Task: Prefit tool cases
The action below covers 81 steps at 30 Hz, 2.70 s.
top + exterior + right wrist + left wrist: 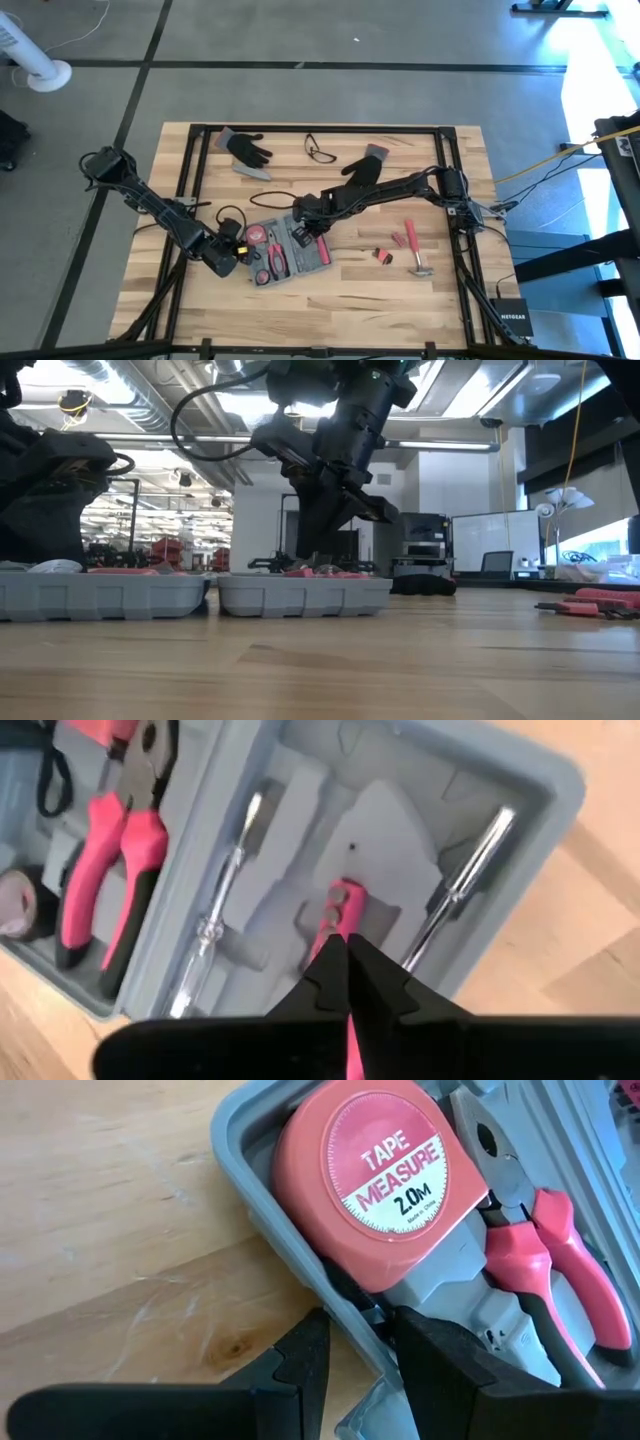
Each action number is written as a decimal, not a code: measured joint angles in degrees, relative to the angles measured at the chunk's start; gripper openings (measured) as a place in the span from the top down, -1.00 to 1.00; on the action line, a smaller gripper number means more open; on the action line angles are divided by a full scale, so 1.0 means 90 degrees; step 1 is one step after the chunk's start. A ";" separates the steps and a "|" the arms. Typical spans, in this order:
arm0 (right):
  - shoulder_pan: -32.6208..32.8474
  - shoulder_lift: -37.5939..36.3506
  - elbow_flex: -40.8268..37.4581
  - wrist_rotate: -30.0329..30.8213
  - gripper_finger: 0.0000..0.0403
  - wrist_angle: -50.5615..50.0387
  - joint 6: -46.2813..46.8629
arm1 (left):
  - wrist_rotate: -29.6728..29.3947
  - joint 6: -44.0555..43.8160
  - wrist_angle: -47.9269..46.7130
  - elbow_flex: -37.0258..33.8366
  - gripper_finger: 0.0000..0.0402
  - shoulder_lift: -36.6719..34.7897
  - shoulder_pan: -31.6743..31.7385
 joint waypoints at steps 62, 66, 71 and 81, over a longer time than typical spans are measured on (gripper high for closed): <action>0.0097 -0.0047 0.0011 -0.0610 0.99 0.0450 -0.1299 | 0.0240 -0.0041 0.0007 0.0005 0.47 -0.0005 0.0000; 0.0099 0.0139 0.0023 -0.0403 1.00 0.0407 -0.0943 | 0.0240 -0.0065 0.0007 0.0007 0.47 -0.0005 0.0000; 0.0092 0.0389 0.0013 -0.0268 1.00 0.0387 -0.0847 | 0.0240 -0.0062 0.0007 0.0005 0.47 -0.0005 0.0000; -0.0163 0.0377 0.0055 0.0492 1.00 -0.0203 -0.0827 | 0.0053 -0.0117 0.0040 0.0006 0.47 -0.0002 0.0015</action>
